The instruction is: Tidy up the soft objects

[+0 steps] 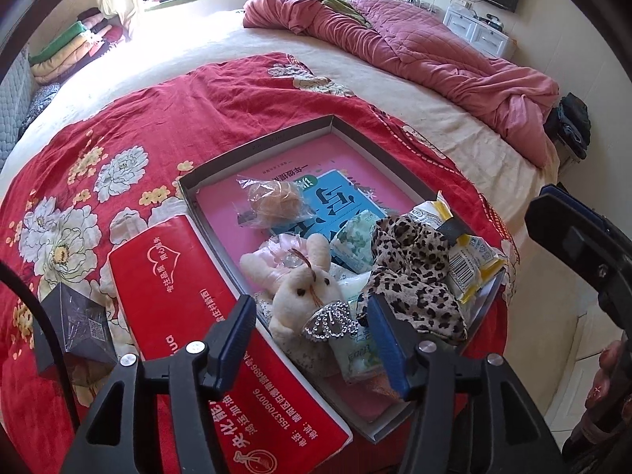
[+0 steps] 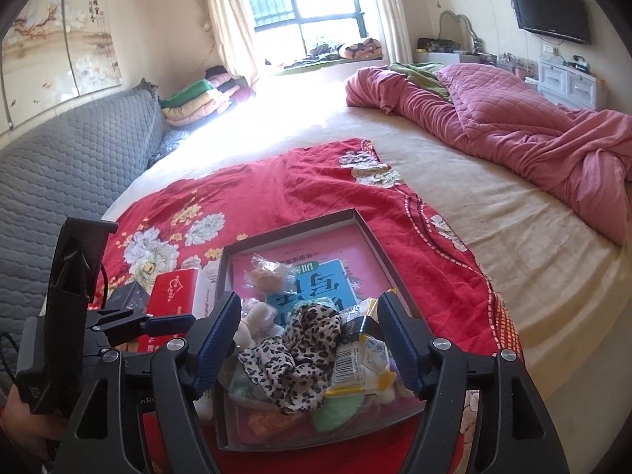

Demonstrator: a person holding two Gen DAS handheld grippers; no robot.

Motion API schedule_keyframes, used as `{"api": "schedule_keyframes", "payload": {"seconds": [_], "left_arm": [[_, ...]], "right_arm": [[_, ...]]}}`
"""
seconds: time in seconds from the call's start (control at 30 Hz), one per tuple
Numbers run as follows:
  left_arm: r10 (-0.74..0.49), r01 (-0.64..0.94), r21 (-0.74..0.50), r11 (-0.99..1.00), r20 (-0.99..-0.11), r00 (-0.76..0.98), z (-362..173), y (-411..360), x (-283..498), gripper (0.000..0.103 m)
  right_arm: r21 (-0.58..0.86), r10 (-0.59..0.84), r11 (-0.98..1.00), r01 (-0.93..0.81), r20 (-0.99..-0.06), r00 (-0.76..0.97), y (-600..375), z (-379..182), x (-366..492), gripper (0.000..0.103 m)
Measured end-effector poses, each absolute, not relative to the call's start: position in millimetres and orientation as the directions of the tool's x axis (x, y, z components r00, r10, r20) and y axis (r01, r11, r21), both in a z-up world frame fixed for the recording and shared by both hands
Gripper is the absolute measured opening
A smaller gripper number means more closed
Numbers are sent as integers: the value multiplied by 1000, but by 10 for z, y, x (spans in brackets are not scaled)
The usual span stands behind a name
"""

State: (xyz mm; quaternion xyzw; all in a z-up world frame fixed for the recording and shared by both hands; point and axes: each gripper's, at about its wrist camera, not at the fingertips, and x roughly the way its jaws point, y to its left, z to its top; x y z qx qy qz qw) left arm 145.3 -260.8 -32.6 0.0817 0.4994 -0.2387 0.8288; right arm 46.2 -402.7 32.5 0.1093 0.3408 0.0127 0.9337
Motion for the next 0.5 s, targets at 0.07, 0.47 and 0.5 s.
{"api": "schedule_keyframes", "payload": {"seconds": [0.07,0.47,0.5], "left_arm": [[-313,475,-99,874,-863,396,-286,-2580,1433,64],[-337,437,-118,892,-818,466,47,-2170,1301,72],[-338,434,-119,893,-815,472,80,-2132,1290,72]], "right_arm": [[217,91,974,60,-626,774,-4008,376,442,74],[270,82,960,80,-542,836,-3825,722,335,77],[263,73,961,85,-538,840,-3796,760,328,77]]}}
